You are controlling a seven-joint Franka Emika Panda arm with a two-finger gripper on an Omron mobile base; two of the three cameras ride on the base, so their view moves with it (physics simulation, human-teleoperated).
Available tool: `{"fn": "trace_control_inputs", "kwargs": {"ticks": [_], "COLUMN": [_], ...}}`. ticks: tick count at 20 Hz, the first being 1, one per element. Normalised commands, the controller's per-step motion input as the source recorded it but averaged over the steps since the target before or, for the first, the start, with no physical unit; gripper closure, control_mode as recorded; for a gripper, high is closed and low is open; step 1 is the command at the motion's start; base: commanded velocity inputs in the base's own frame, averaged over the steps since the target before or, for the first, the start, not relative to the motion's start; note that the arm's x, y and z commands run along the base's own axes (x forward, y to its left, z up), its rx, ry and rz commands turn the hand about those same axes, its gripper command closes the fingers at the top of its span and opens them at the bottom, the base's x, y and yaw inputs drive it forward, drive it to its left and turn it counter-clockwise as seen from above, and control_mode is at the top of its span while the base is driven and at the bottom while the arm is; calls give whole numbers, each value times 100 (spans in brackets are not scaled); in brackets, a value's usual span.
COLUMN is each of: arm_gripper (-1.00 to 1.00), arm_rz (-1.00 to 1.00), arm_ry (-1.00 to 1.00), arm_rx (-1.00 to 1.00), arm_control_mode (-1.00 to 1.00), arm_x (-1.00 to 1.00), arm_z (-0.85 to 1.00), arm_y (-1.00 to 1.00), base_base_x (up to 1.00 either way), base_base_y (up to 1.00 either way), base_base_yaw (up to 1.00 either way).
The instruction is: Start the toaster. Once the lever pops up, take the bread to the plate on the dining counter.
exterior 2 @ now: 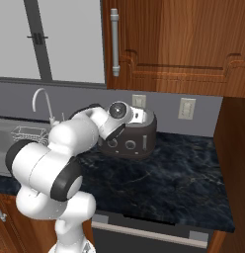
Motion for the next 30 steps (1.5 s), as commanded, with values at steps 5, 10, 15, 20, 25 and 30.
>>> {"fn": "trace_control_inputs", "kwargs": {"ticks": [5,10,15,20,25,30], "arm_gripper": [-100,-100,-100,-100,-100,-100], "arm_rz": [0,0,0,0,0,0], "arm_ry": [0,0,0,0,0,0], "arm_rx": [0,0,0,0,0,0], "arm_control_mode": [-100,-100,-100,-100,-100,-100], "arm_x": [0,0,0,0,0,0], "arm_z": [0,0,0,0,0,0], "arm_y": [0,0,0,0,0,0], "base_base_x": [0,0,0,0,0,0], "base_base_y": [0,0,0,0,0,0], "base_base_yaw": [0,0,0,0,0,0]}}
